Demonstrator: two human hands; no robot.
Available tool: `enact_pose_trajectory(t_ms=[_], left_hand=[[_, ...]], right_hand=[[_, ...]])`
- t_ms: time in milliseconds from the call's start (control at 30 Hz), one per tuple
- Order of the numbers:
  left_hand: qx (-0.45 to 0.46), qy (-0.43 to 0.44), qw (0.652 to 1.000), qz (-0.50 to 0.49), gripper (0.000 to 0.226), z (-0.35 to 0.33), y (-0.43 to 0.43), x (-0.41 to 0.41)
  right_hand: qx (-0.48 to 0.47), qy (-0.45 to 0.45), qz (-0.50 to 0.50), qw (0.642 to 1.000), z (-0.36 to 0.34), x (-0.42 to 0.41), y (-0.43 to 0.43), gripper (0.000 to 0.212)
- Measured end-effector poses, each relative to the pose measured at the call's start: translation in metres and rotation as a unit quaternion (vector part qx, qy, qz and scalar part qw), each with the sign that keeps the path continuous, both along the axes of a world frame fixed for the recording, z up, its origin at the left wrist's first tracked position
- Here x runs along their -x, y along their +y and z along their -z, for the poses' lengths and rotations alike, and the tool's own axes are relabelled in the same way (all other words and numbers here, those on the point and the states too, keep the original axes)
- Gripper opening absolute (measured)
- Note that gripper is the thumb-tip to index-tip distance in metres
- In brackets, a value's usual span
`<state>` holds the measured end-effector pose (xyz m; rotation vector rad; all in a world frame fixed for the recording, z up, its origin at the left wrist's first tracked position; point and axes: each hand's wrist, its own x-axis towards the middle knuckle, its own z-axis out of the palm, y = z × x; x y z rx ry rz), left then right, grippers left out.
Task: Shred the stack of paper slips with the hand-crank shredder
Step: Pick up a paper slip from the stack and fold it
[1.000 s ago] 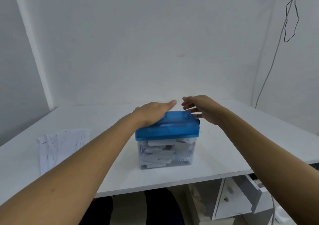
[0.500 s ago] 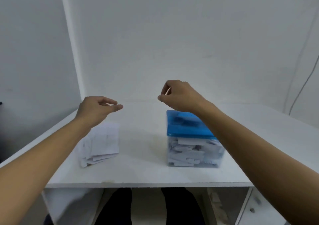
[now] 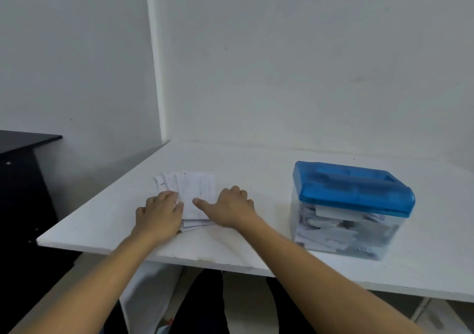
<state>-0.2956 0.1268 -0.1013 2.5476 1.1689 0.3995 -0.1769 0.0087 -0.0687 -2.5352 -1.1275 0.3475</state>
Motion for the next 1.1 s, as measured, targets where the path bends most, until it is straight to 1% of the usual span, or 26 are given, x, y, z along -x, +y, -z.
enact_pose_trajectory(t_ms=[67, 133, 267, 367, 433, 533, 633, 833, 967, 1100], left_hand=[[-0.049, 0.011, 0.998, 0.024, 0.05, 0.005, -0.004, 0.002], [-0.059, 0.011, 0.998, 0.032, 0.05, 0.009, -0.004, 0.003], [-0.06, -0.003, 0.998, 0.036, 0.048, 0.014, -0.003, 0.003], [-0.068, -0.008, 0.997, 0.035, 0.048, 0.014, -0.002, 0.004], [-0.069, -0.015, 0.997, 0.038, 0.046, 0.015, -0.002, 0.004], [-0.071, -0.025, 0.996, 0.039, 0.045, 0.014, -0.002, 0.005], [-0.074, -0.028, 0.996, 0.036, 0.045, 0.015, -0.002, 0.005], [-0.084, -0.045, 0.994, 0.047, 0.044, 0.015, -0.004, 0.006], [-0.093, -0.081, 0.99, 0.066, 0.04, 0.014, -0.007, 0.005], [-0.087, -0.127, 0.985, 0.075, 0.029, 0.012, -0.01, 0.007]], right_hand=[[-0.003, -0.033, 0.02, 0.999, 0.017, 0.002, 0.002, 0.103], [-0.005, -0.058, 0.018, 0.998, 0.032, 0.003, 0.004, 0.102], [-0.043, -0.059, 0.011, 0.997, 0.039, -0.003, 0.001, 0.08], [-0.103, -0.047, 0.007, 0.994, 0.036, -0.004, -0.003, 0.063], [-0.142, -0.033, 0.01, 0.989, 0.034, -0.004, -0.006, 0.057], [-0.172, -0.015, 0.016, 0.985, 0.031, -0.003, -0.011, 0.061], [-0.179, 0.0, 0.023, 0.984, 0.03, -0.002, -0.012, 0.066], [-0.202, 0.038, 0.024, 0.978, 0.028, -0.002, -0.014, 0.068], [-0.246, 0.072, 0.018, 0.966, 0.028, -0.001, -0.015, 0.068], [-0.304, 0.104, 0.018, 0.947, 0.027, -0.003, -0.017, 0.063]])
